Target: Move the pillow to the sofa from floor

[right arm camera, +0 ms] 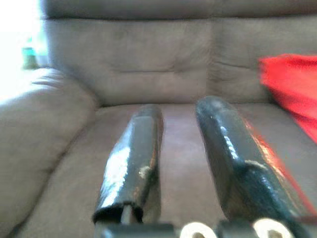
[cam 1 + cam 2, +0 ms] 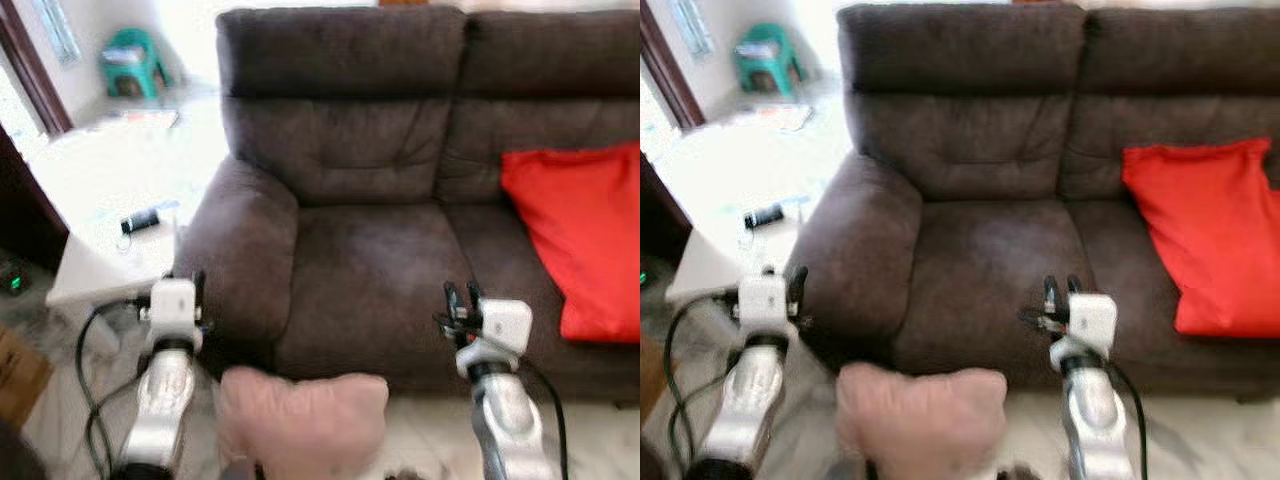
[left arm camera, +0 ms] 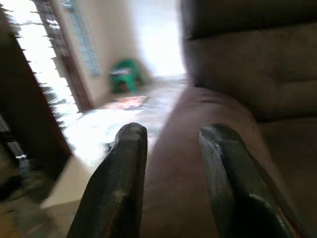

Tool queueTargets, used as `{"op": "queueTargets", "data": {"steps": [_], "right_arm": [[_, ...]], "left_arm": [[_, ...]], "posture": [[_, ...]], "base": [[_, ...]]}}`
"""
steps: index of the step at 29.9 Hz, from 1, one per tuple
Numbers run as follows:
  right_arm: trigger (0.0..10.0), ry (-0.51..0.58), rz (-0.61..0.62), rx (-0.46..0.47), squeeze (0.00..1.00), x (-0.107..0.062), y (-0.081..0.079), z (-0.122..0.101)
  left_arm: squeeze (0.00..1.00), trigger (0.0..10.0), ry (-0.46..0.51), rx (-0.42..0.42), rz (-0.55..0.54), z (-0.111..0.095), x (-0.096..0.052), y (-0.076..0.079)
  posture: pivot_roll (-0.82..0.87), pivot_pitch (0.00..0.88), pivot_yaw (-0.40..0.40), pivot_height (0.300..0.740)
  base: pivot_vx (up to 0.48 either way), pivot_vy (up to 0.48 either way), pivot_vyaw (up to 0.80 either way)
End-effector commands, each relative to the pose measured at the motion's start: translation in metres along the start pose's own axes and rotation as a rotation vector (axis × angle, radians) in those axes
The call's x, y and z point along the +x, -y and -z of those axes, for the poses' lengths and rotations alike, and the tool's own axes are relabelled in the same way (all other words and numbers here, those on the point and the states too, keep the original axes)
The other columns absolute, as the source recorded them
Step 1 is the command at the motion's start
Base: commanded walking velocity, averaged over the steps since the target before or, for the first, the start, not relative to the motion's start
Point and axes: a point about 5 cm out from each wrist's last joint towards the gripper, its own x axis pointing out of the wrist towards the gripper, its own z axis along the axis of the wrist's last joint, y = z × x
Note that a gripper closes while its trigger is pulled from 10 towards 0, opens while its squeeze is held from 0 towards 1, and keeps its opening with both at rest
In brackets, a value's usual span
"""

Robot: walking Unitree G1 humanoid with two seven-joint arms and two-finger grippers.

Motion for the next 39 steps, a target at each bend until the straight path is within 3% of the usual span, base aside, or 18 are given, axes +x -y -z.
{"op": "queueTargets", "data": {"steps": [1, 14, 21, 39], "right_arm": [[10.0, -0.003, -0.013, 0.011, 0.0, -0.0001, -0.0039, -0.0009], [10.0, -0.005, -0.048, 0.003, 0.0, -0.0006, -0.0076, -0.0014], [10.0, -0.003, -0.048, 0.01, 0.0, 0.0003, -0.0083, -0.0015], [10.0, -0.014, -0.055, 0.022, 0.0, -0.0008, -0.0097, -0.0003]], "left_arm": [[0.0, 10.0, -0.04, 0.01, 0.001, 0.0074, -0.0039, -0.0011], [0.0, 10.0, -0.047, 0.01, 0.002, 0.008, -0.0036, -0.0002], [0.0, 10.0, -0.048, 0.009, 0.003, 0.0081, -0.0031, -0.0001], [0.0, 10.0, -0.054, 0.009, 0.006, 0.0087, -0.0029, 0.0003]], "posture": [[-0.02, 0.038, 0.022, 0.657], [-0.02, 0.044, 0.023, 0.657], [-0.02, 0.046, 0.025, 0.621], [-0.02, 0.049, 0.024, 0.621]], "base": [[0.0, 0.0, 0.0], [0.0, 0.0, 0.0], [0.0, 0.0, 0.0], [0.0, 0.0, 0.0]]}}
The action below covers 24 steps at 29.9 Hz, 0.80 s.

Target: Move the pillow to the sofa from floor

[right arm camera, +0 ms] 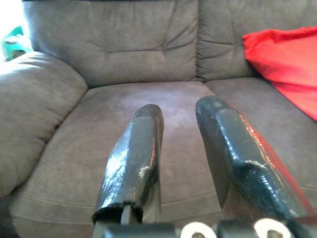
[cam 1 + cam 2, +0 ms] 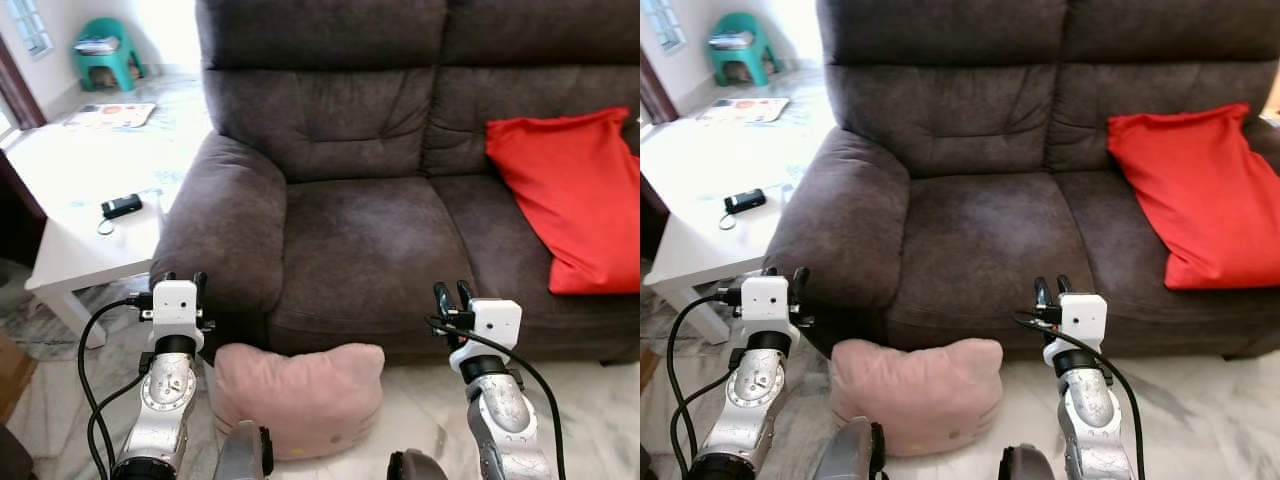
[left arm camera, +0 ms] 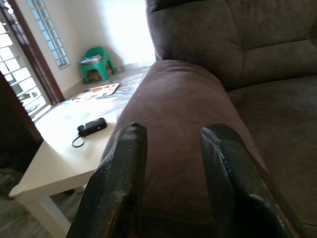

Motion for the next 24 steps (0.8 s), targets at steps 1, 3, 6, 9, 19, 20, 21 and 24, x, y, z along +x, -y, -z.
{"op": "queueTargets", "data": {"steps": [1, 3, 6, 9, 19, 20, 21, 24], "right_arm": [[10.0, -0.002, 0.003, 0.005, 0.0, 0.0014, -0.0007, -0.0026], [10.0, 0.0, 0.003, 0.003, 0.0, 0.0015, -0.0007, -0.0027], [10.0, -0.006, -0.009, 0.004, 0.0, 0.0017, -0.0015, -0.0018], [10.0, 0.001, -0.008, -0.003, 0.0, 0.0017, -0.0013, -0.0025], [10.0, 0.023, -0.021, -0.005, 0.0, 0.0013, -0.002, -0.0046], [10.0, 0.026, -0.029, -0.018, 0.0, 0.0011, -0.0028, -0.0052], [10.0, 0.028, -0.034, -0.028, 0.0, 0.0009, -0.0033, -0.0057], [10.0, 0.029, -0.049, -0.039, 0.0, 0.0003, -0.005, -0.0057]], "left_arm": [[0.0, 10.0, -0.003, 0.003, 0.001, -0.0008, 0.0018, -0.0001], [0.0, 10.0, -0.003, 0.003, 0.001, -0.0009, 0.0017, -0.0002], [0.0, 10.0, -0.004, 0.003, 0.001, -0.0006, 0.0016, -0.0003], [0.0, 10.0, -0.004, 0.003, 0.001, -0.0005, 0.0017, -0.0003], [0.0, 10.0, -0.008, 0.004, 0.005, 0.0, 0.002, -0.0001], [0.0, 10.0, -0.009, 0.004, 0.006, 0.0001, 0.0021, -0.0002], [0.0, 10.0, -0.009, 0.004, 0.006, 0.0002, 0.0021, -0.0002], [0.0, 10.0, -0.012, 0.004, 0.008, 0.0004, 0.0024, 0.0001]], "posture": [[-0.01, 0.048, 0.024, 0.617], [-0.02, 0.05, 0.024, 0.607], [-0.01, 0.048, 0.024, 0.587], [-0.01, 0.048, 0.024, 0.572], [-0.01, 0.051, 0.025, 0.568], [-0.01, 0.051, 0.025, 0.568], [-0.01, 0.051, 0.025, 0.568], [-0.01, 0.052, 0.026, 0.568]], "base": [[0.0, 0.0, 0.0], [0.0, 0.0, 0.0], [0.0, 0.0, 0.0], [0.0, 0.0, 0.0], [0.0, 0.0, 0.0], [0.0, 0.0, 0.0], [0.0, 0.0, 0.0], [0.0, 0.0, 0.58]]}}
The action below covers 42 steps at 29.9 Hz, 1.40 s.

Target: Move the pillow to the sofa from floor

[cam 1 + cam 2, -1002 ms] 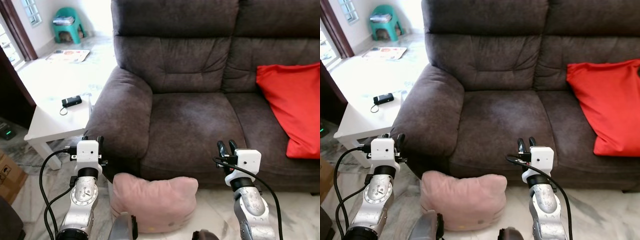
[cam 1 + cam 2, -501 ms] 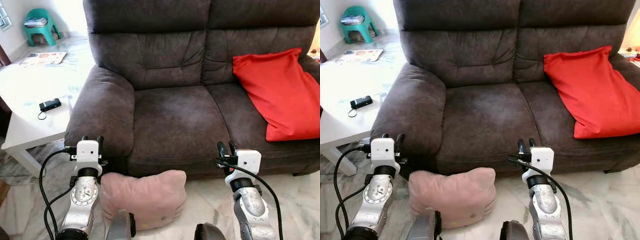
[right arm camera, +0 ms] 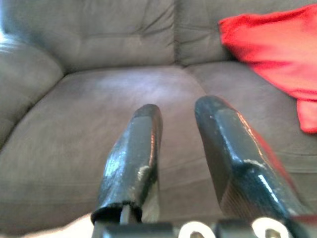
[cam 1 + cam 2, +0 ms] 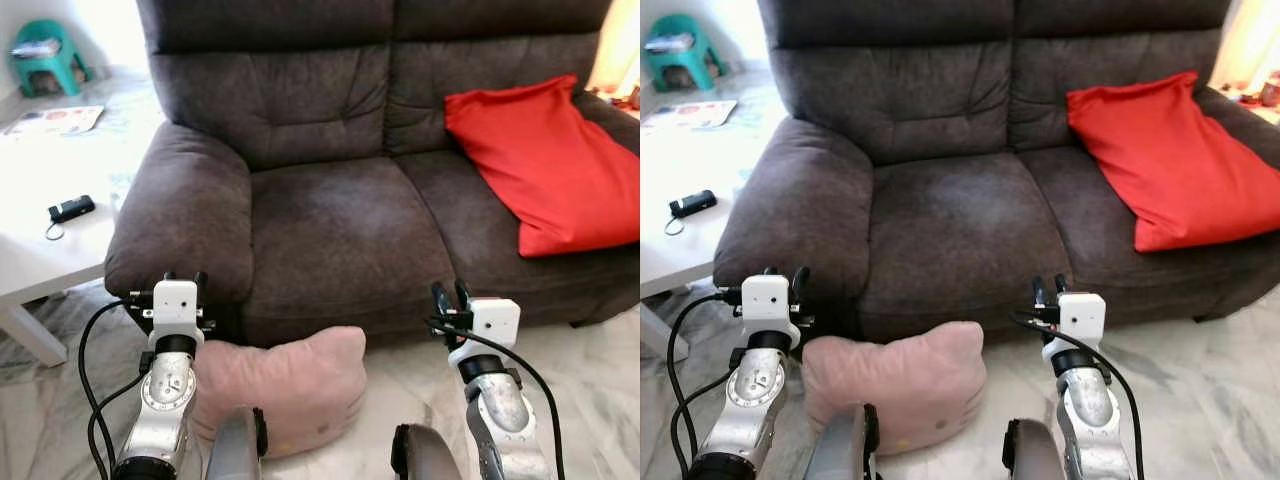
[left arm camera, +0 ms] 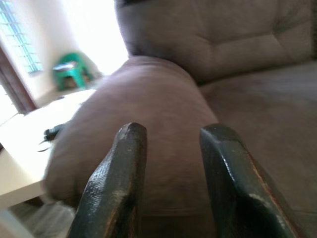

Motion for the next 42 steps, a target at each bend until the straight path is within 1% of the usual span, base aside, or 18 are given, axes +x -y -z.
{"op": "queueTargets", "data": {"steps": [1, 10, 13, 16, 21, 25, 27, 35, 36, 38, 42], "right_arm": [[10.0, 0.03, -0.028, -0.02, 0.0, 0.005, -0.004, -0.007], [10.0, 0.026, -0.039, -0.013, 0.0, 0.005, -0.005, -0.007], [10.0, 0.023, -0.04, -0.014, 0.0, 0.004, -0.005, -0.006], [10.0, 0.014, -0.042, -0.005, 0.0, 0.004, -0.006, -0.004], [10.0, 0.018, -0.047, -0.018, 0.0, 0.004, -0.006, -0.005], [10.0, 0.019, -0.053, -0.024, 0.0, 0.004, -0.007, -0.005], [10.0, 0.019, -0.052, -0.017, 0.0, 0.004, -0.007, -0.005], [10.0, 0.016, -0.057, -0.016, 0.0, 0.004, -0.008, -0.005], [10.0, 0.01, -0.048, -0.001, 0.0, 0.004, -0.007, -0.004], [10.0, 0.009, -0.047, 0.001, 0.0, 0.004, -0.007, -0.003], [10.0, 0.008, -0.048, 0.008, 0.0, 0.004, -0.007, -0.003]], "left_arm": [[0.0, 10.0, -0.045, 0.01, -0.003, 0.009, -0.005, -0.003], [0.0, 10.0, -0.049, 0.008, 0.003, 0.01, -0.005, -0.002], [0.0, 10.0, -0.059, -0.009, 0.024, 0.011, -0.005, 0.0], [0.0, 10.0, -0.068, -0.023, 0.062, 0.012, -0.006, 0.005], [0.0, 10.0, -0.08, -0.028, 0.079, 0.014, -0.008, 0.008], [0.0, 10.0, -0.086, -0.039, 0.092, 0.015, -0.008, 0.009], [0.0, 10.0, -0.097, -0.074, 0.117, 0.016, -0.008, 0.012], [0.0, 10.0, -0.117, -0.095, 0.154, 0.018, -0.009, 0.015], [0.0, 10.0, -0.131, -0.099, 0.181, 0.02, -0.01, 0.018], [0.0, 10.0, -0.143, -0.101, 0.201, 0.022, -0.011, 0.02], [0.0, 10.0, -0.15, -0.111, 0.212, 0.024, -0.012, 0.021]], "posture": [[-0.01, 0.053, 0.026, 0.568], [-0.01, 0.052, 0.026, 0.568], [-0.01, 0.053, 0.026, 0.568], [-0.02, 0.054, 0.026, 0.568], [-0.02, 0.055, 0.027, 0.568], [-0.01, 0.056, 0.027, 0.568], [-0.01, 0.057, 0.027, 0.568], [-0.01, 0.059, 0.027, 0.568], [-0.01, 0.06, 0.027, 0.568], [-0.01, 0.06, 0.028, 0.568], [-0.01, 0.061, 0.028, 0.568]], "base": [[0.0, 0.0, 0.8], [0.0, 0.0, 0.8], [0.0, 0.0, 0.65], [0.0, 0.0, 0.0], [0.0, 0.0, 0.0], [0.0, 0.0, 0.8], [0.0, 0.0, 0.8], [0.0, 0.0, 0.73], [0.0, 0.0, 0.0], [0.0, 0.0, 0.0], [0.0, 0.0, 0.0]]}}
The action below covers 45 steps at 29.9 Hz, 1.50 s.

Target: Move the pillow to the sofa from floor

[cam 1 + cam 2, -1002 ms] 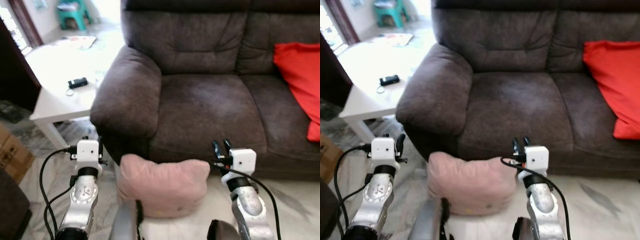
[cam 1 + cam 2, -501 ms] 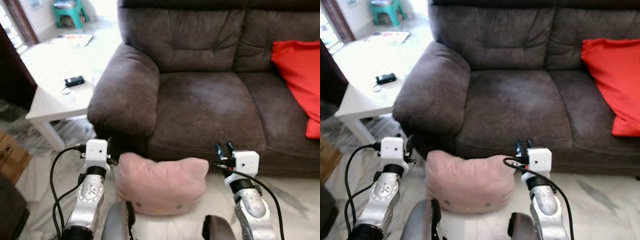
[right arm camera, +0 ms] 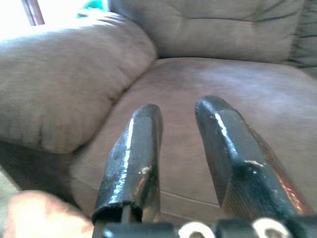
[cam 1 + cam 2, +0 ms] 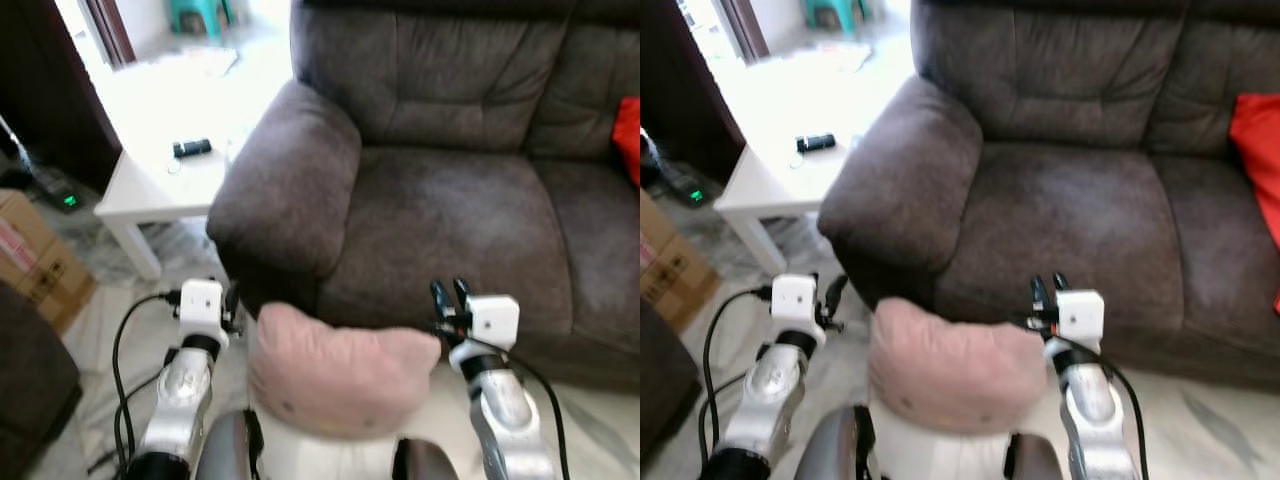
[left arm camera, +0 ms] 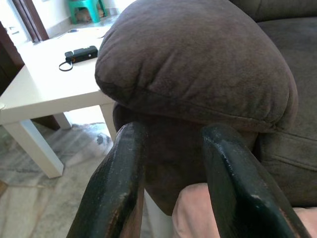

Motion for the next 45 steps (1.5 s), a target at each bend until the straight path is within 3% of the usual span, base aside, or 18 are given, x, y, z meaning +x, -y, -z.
{"op": "queueTargets", "data": {"steps": [1, 11, 17, 32, 45], "right_arm": [[10.0, -0.021, 0.006, 0.002, 0.0, -0.004, 0.002, 0.005], [10.0, -0.029, 0.002, 0.004, 0.0, -0.003, 0.001, 0.006], [10.0, -0.03, 0.003, 0.006, 0.0, -0.003, 0.002, 0.006], [10.0, -0.027, -0.001, 0.002, 0.0, -0.003, 0.001, 0.005], [10.0, -0.025, -0.007, -0.001, 0.0, -0.002, 0.0, 0.005]], "left_arm": [[0.0, 10.0, -0.032, -0.02, 0.001, 0.006, -0.003, 0.0], [0.0, 10.0, -0.084, -0.074, 0.053, 0.016, -0.006, 0.005], [0.0, 10.0, -0.114, -0.067, 0.056, 0.022, -0.009, 0.005], [0.0, 10.0, -0.309, -0.017, 0.008, 0.056, -0.014, -0.006], [0.0, 10.0, -0.368, -0.03, -0.035, 0.066, -0.016, -0.012]], "posture": [[-0.01, 0.061, 0.028, 0.568], [-0.01, 0.064, 0.028, 0.568], [-0.01, 0.065, 0.027, 0.568], [-0.01, 0.071, 0.025, 0.568], [-0.01, 0.075, 0.024, 0.568]], "base": [[0.0, 0.0, 0.0], [0.0, 0.0, 0.0], [0.0, 0.0, 0.0], [0.0, 0.0, 0.0], [0.346, 0.0, 0.0]]}}
